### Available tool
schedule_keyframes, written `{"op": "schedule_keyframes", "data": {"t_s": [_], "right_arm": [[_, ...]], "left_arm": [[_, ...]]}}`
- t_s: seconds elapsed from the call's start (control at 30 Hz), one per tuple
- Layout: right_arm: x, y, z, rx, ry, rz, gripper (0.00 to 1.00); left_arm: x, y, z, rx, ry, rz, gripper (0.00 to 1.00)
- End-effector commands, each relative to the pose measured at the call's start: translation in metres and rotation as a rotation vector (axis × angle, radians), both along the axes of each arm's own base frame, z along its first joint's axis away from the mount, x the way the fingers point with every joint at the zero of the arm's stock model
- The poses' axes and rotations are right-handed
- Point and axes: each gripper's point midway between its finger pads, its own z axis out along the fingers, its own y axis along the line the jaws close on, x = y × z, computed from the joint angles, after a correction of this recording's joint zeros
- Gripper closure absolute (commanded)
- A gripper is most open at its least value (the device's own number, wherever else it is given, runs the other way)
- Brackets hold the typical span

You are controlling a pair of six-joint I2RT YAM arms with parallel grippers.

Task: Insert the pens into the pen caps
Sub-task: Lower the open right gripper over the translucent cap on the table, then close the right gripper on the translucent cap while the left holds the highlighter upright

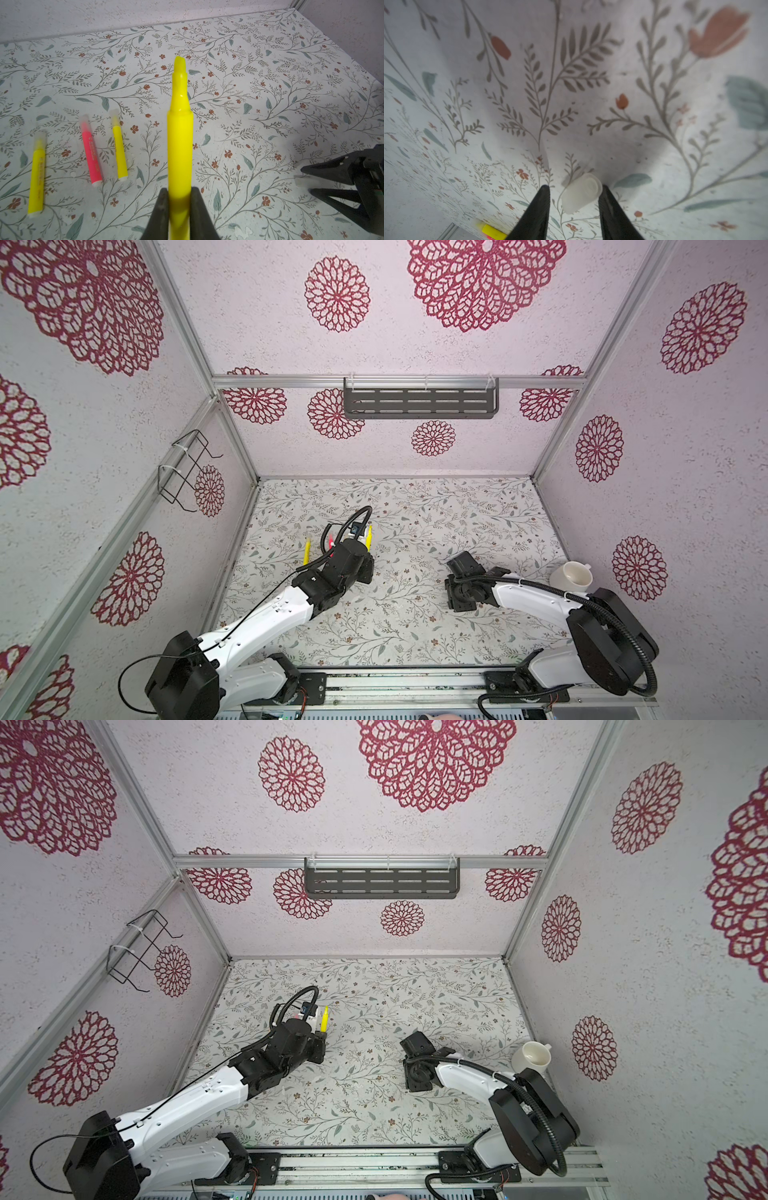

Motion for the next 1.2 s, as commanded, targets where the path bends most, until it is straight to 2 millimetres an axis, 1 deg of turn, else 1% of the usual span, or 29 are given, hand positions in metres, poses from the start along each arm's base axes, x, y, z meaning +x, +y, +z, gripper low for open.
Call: {"op": "schedule_keyframes", "data": {"t_s": [0.0, 0.1, 0.23, 0.3, 0.4, 0.47, 0.53, 0.6, 0.67, 0.7, 0.77, 0.8, 0.83, 0.87, 0.9, 0.93, 0.97, 1.0, 1.07, 1.17], "right_arm": [[-0.005, -0.023, -0.010, -0.066, 0.062, -0.080, 0.61], [0.001, -0.022, -0.009, -0.069, 0.078, -0.032, 0.72], [0.008, -0.012, -0.011, -0.069, 0.104, 0.052, 0.75], [0.007, -0.008, -0.012, -0.074, 0.125, 0.097, 0.74], [0.006, -0.004, -0.013, -0.095, 0.149, 0.160, 0.69], [0.007, -0.007, -0.010, -0.124, 0.142, 0.189, 0.65], [0.012, -0.015, -0.002, -0.174, 0.114, 0.215, 0.59], [0.024, -0.024, 0.012, -0.253, 0.044, 0.285, 0.54], [0.036, -0.038, 0.032, -0.369, 0.010, 0.374, 0.50], [0.045, -0.043, 0.042, -0.424, -0.013, 0.436, 0.49], [0.063, -0.045, 0.059, -0.508, -0.065, 0.585, 0.47], [0.075, -0.038, 0.065, -0.538, -0.121, 0.689, 0.46], [0.084, -0.027, 0.066, -0.536, -0.178, 0.805, 0.43], [0.092, -0.010, 0.065, -0.504, -0.247, 0.931, 0.41], [0.091, 0.005, 0.061, -0.472, -0.285, 1.073, 0.39], [0.085, 0.011, 0.055, -0.466, -0.277, 1.151, 0.36], [0.080, 0.015, 0.051, -0.453, -0.278, 1.213, 0.37], [0.073, 0.012, 0.049, -0.477, -0.255, 1.236, 0.37], [0.064, 0.008, 0.051, -0.523, -0.262, 1.276, 0.36], [0.054, 0.004, 0.058, -0.547, -0.280, 1.313, 0.35]], "left_arm": [[0.003, 0.002, 0.007, -0.029, -0.019, 0.016, 1.00], [0.004, 0.005, 0.009, -0.028, -0.030, 0.027, 1.00], [0.006, 0.009, 0.013, -0.030, -0.042, 0.045, 1.00], [0.006, 0.011, 0.013, -0.030, -0.045, 0.050, 1.00], [0.005, 0.015, 0.012, -0.029, -0.046, 0.058, 1.00], [0.004, 0.017, 0.011, -0.029, -0.044, 0.061, 1.00], [0.004, 0.020, 0.012, -0.028, -0.047, 0.067, 1.00], [0.004, 0.023, 0.013, -0.030, -0.050, 0.074, 1.00], [0.004, 0.025, 0.014, -0.033, -0.053, 0.077, 1.00], [0.003, 0.026, 0.014, -0.035, -0.053, 0.080, 1.00], [0.003, 0.028, 0.015, -0.037, -0.057, 0.083, 1.00], [0.003, 0.028, 0.015, -0.038, -0.058, 0.084, 1.00], [0.003, 0.029, 0.015, -0.039, -0.059, 0.084, 1.00], [0.004, 0.029, 0.015, -0.040, -0.058, 0.087, 1.00], [0.004, 0.029, 0.017, -0.042, -0.061, 0.087, 1.00], [0.004, 0.029, 0.017, -0.044, -0.062, 0.086, 1.00], [0.004, 0.029, 0.018, -0.046, -0.064, 0.086, 1.00], [0.004, 0.029, 0.018, -0.046, -0.063, 0.087, 1.00], [0.003, 0.031, 0.019, -0.050, -0.066, 0.091, 1.00], [0.002, 0.030, 0.019, -0.063, -0.072, 0.089, 1.00]]}}
